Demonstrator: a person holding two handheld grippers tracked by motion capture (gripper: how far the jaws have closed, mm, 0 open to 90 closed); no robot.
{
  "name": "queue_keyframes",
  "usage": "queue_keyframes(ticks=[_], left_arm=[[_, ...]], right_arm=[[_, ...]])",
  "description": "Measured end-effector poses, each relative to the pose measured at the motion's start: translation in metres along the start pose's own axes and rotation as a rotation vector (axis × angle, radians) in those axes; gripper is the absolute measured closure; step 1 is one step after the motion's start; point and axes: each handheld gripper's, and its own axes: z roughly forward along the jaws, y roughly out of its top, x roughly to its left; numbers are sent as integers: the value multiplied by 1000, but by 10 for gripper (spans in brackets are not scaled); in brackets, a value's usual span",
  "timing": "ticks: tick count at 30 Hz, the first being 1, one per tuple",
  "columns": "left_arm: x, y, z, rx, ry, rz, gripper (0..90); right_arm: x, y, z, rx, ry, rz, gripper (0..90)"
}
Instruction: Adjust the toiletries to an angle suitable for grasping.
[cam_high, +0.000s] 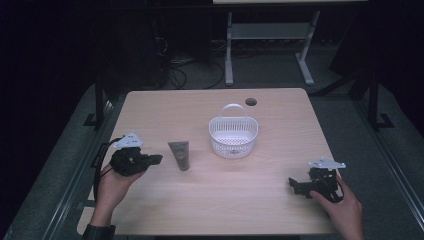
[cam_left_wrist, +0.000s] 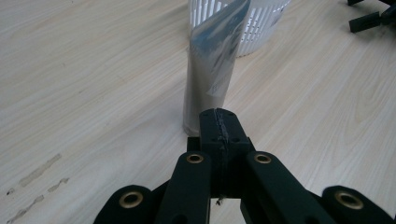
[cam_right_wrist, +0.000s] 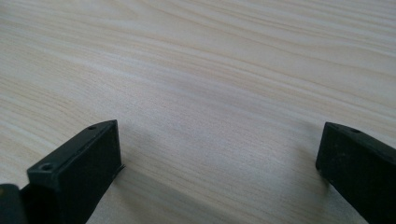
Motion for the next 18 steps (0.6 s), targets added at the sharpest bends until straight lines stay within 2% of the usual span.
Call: queue_keyframes(ticks=[18], left_arm=[[0, 22, 4, -16, -6, 25, 898]], right_arm=[[0, 0, 0, 0, 0, 0, 0]])
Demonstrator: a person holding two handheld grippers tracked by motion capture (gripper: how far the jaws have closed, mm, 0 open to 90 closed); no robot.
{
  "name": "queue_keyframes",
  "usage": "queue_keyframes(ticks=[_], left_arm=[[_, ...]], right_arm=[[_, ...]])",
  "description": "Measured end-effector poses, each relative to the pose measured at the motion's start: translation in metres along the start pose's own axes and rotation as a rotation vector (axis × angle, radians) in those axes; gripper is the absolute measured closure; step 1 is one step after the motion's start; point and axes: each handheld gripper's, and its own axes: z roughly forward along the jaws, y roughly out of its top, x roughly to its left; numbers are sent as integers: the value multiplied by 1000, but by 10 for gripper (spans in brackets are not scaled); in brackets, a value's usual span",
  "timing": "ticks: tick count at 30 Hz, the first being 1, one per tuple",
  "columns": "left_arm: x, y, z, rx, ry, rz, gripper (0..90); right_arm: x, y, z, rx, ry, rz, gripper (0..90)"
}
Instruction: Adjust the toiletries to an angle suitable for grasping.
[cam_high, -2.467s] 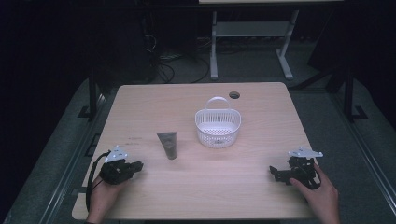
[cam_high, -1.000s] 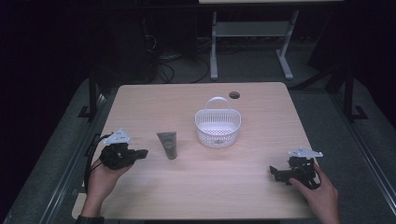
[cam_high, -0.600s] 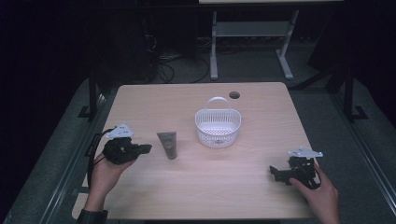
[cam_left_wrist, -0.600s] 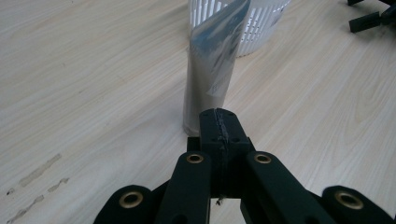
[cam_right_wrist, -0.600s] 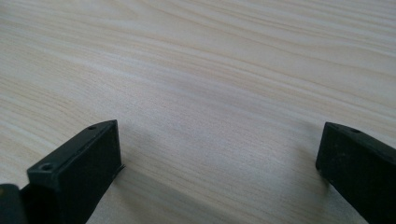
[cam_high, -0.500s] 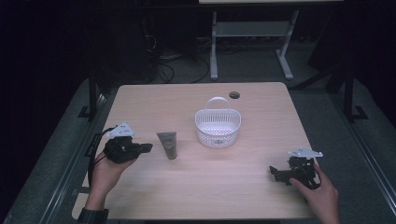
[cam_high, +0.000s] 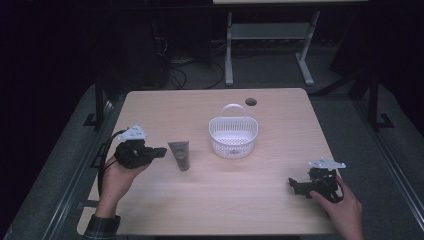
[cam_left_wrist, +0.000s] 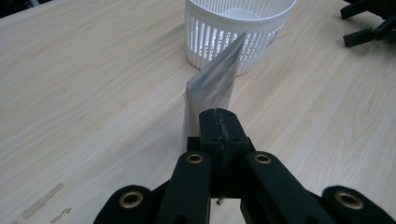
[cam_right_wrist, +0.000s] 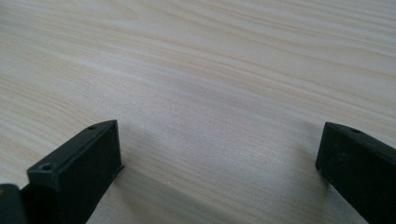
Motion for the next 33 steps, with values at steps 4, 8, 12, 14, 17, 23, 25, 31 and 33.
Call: queue_keyframes(ticks=[4, 8, 12, 14, 17, 23, 25, 31, 33], left_arm=[[1, 4, 2, 1, 3, 3, 898], [2, 8, 3, 4, 6, 9, 898], [2, 9, 4, 4, 9, 7, 898], [3, 10, 6, 8, 11, 8, 898], [4, 11, 8, 13, 12, 8, 898], [6, 14, 12, 25, 19, 12, 898], [7, 15, 13, 28, 23, 14, 898], [9, 16, 16, 33, 26, 12, 898], [10, 17, 17, 37, 31, 13, 898]], right_arm=[[0, 0, 0, 0, 0, 0, 0], [0, 0, 0, 0, 0, 0, 0], [0, 0, 0, 0, 0, 0, 0], [0, 0, 0, 0, 0, 0, 0], [0, 0, 0, 0, 0, 0, 0], [0, 0, 0, 0, 0, 0, 0], [0, 0, 0, 0, 0, 0, 0], [0, 0, 0, 0, 0, 0, 0], [0, 0, 0, 0, 0, 0, 0]])
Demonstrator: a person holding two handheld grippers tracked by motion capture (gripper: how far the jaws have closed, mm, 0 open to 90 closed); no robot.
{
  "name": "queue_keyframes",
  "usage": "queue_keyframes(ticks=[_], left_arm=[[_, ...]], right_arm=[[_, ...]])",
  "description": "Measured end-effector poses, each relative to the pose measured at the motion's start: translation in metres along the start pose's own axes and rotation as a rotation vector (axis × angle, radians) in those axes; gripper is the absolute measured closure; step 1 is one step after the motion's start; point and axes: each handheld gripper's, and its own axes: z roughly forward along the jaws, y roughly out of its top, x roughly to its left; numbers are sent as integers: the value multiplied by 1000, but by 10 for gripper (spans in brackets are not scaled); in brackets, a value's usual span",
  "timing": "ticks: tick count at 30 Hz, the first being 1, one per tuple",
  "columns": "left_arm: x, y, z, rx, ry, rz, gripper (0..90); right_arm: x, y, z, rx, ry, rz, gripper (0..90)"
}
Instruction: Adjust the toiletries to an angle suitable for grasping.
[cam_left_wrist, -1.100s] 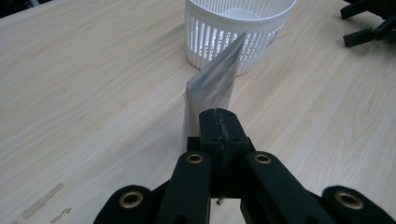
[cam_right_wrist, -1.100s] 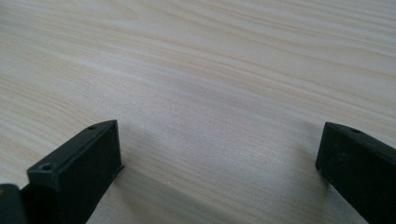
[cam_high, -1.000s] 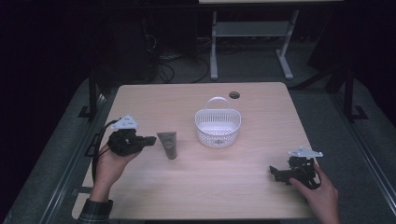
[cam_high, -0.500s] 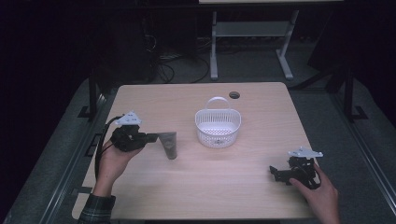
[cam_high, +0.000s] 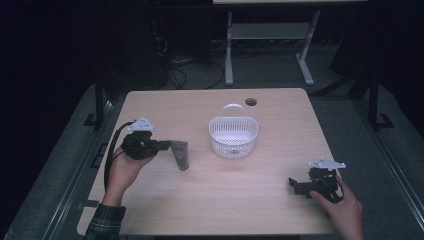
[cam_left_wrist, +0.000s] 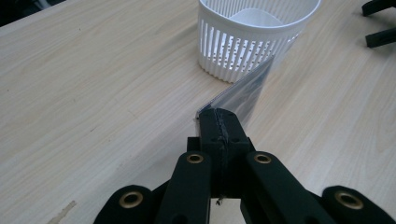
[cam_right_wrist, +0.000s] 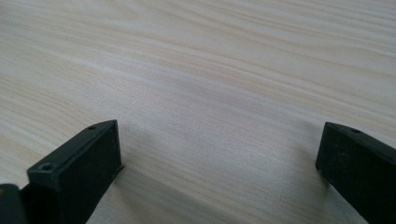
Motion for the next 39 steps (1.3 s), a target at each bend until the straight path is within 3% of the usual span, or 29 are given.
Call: queue_keyframes(ticks=[24, 34, 39], left_arm=[[10, 12, 16, 9, 39, 10, 898], [12, 7, 8, -6, 33, 9, 895], [14, 2, 4, 7, 24, 6, 781]], right_arm=[[0, 0, 0, 0, 2, 0, 0], [0, 0, 0, 0, 1, 0, 0], [0, 0, 0, 0, 0, -2, 0]])
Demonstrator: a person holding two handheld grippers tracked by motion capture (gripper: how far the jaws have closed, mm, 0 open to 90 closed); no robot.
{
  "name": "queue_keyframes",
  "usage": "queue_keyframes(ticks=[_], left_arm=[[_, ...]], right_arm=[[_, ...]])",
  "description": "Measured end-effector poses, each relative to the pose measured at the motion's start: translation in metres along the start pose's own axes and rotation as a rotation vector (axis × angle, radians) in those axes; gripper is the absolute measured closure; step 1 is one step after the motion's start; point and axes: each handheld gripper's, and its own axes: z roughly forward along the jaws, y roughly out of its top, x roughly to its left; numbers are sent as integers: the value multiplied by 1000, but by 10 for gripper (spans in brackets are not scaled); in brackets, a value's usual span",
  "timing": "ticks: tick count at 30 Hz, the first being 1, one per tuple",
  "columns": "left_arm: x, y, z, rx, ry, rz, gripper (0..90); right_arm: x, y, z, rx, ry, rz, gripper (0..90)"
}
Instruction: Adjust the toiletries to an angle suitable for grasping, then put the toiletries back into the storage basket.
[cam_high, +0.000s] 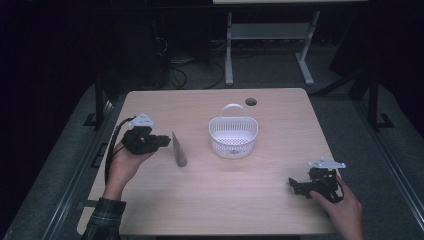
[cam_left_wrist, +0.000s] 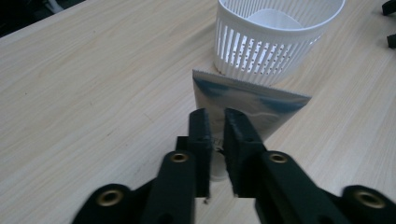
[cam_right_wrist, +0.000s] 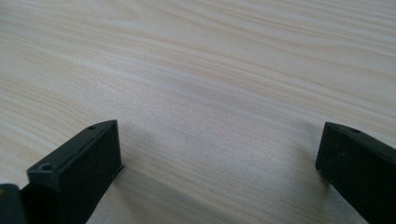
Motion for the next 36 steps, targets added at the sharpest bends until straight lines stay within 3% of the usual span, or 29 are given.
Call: queue_keyframes(ticks=[9, 12, 20, 36], left_arm=[[1, -1, -5, 22, -18, 13, 475], [0, 2, -6, 53, -20, 36, 346], [-1, 6, -3, 89, -43, 67, 159], [-1, 22, -1, 124, -83, 125, 129]], right_arm=[[0, 0, 0, 0, 1, 0, 0], [0, 0, 0, 0, 2, 0, 0], [0, 0, 0, 0, 1, 2, 0], [0, 0, 0, -1, 1, 0, 0]])
